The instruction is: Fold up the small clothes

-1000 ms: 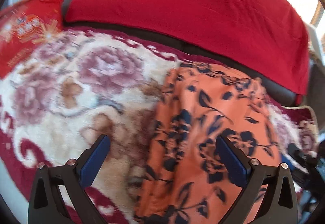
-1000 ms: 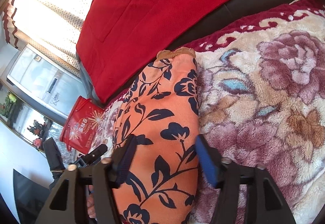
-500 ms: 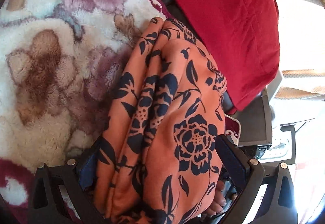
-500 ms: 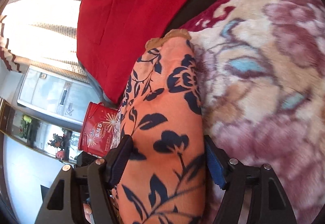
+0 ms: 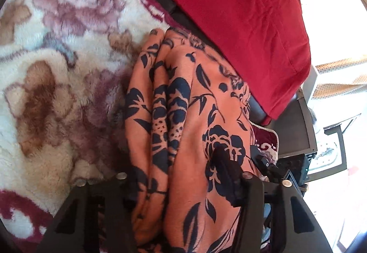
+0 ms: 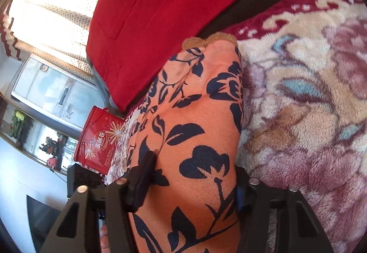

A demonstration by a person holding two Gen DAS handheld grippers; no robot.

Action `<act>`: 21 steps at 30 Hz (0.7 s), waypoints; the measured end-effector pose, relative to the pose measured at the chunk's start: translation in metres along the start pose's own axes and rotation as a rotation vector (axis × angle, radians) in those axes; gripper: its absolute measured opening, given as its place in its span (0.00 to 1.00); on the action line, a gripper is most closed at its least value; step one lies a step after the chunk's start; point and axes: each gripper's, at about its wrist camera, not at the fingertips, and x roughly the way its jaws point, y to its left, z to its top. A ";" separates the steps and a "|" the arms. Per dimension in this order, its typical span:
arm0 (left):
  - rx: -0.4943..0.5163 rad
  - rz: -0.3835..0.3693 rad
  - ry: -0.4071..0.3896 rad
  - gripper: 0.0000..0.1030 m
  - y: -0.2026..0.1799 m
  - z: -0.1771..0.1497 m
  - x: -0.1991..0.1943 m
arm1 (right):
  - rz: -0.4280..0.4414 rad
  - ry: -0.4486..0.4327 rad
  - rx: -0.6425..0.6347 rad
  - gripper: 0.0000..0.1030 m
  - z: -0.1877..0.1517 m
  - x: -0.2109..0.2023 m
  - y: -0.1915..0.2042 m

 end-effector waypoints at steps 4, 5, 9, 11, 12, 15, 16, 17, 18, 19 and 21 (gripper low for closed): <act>0.060 -0.023 -0.055 0.43 -0.022 -0.007 -0.012 | -0.020 -0.060 -0.068 0.42 0.000 -0.015 0.018; 0.077 -0.035 -0.066 0.43 -0.029 -0.010 -0.016 | -0.020 -0.079 -0.086 0.41 0.000 -0.021 0.023; 0.196 -0.062 -0.104 0.43 -0.076 -0.032 -0.020 | -0.022 -0.158 -0.179 0.41 -0.001 -0.061 0.040; 0.242 -0.070 -0.111 0.43 -0.098 -0.045 -0.015 | -0.019 -0.197 -0.211 0.41 -0.001 -0.088 0.041; 0.265 -0.065 -0.105 0.43 -0.111 -0.055 -0.009 | -0.016 -0.207 -0.214 0.41 -0.001 -0.098 0.037; 0.333 0.000 -0.055 0.44 -0.135 -0.080 0.020 | -0.019 -0.216 -0.180 0.41 -0.002 -0.126 0.010; 0.347 0.034 -0.027 0.49 -0.139 -0.086 0.029 | -0.032 -0.197 -0.134 0.41 -0.004 -0.133 -0.008; 0.354 0.063 0.017 0.52 -0.139 -0.093 0.042 | -0.047 -0.173 -0.097 0.42 -0.005 -0.136 -0.020; 0.357 0.121 0.084 0.59 -0.139 -0.104 0.062 | -0.083 -0.128 -0.054 0.44 -0.005 -0.136 -0.035; 0.359 0.176 0.112 0.66 -0.139 -0.112 0.074 | -0.119 -0.102 -0.028 0.49 -0.004 -0.136 -0.046; 0.372 0.199 0.078 0.68 -0.144 -0.115 0.074 | -0.215 -0.075 0.013 0.59 -0.005 -0.132 -0.067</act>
